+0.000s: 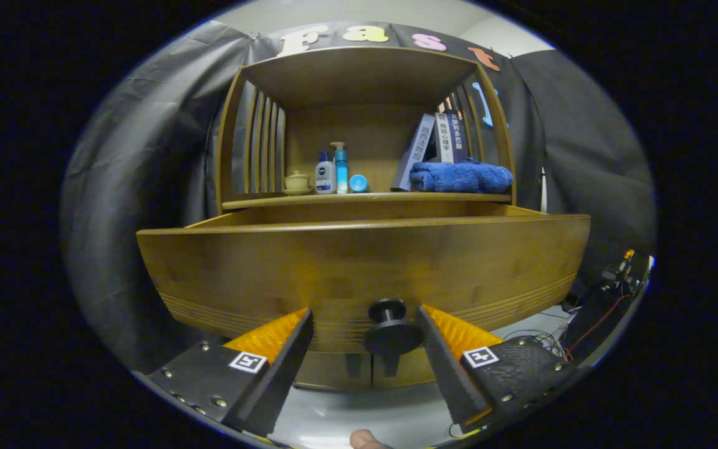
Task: Pull open the drawer, take out the items inside it, and place them on the countertop above the cabinet.
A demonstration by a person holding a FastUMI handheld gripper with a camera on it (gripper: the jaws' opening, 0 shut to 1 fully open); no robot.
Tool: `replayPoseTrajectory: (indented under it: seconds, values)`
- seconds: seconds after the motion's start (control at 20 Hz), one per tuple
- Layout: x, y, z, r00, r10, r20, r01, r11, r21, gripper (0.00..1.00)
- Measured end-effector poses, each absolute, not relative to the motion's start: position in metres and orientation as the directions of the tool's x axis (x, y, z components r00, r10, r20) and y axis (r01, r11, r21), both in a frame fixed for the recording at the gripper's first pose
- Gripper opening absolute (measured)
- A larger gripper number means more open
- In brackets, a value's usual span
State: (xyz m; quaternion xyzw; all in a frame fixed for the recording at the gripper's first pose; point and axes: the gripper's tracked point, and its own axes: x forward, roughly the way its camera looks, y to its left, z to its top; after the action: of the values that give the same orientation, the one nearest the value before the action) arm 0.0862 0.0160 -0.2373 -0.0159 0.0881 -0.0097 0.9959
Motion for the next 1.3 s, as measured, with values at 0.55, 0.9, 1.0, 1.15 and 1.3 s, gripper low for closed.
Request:
replayPoseTrajectory:
  seconds: [0.55, 0.9, 1.0, 1.15, 1.3]
  values:
    - [0.132, 0.020, -0.233, 0.987, -0.023, -0.159, 0.019, 0.999, -0.031, 0.99]
    - [0.150, 0.020, -0.231, 0.988, -0.024, -0.152, 0.019, 0.999, -0.032, 0.99]
    - [0.157, 0.020, -0.232, 0.987, -0.022, -0.157, 0.015, 0.999, -0.042, 0.99]
    - [0.173, 0.020, -0.232, 0.988, -0.021, -0.152, 0.016, 0.999, -0.034, 0.99]
    - [0.189, 0.021, -0.233, 0.988, -0.024, -0.151, 0.019, 0.999, -0.032, 0.99]
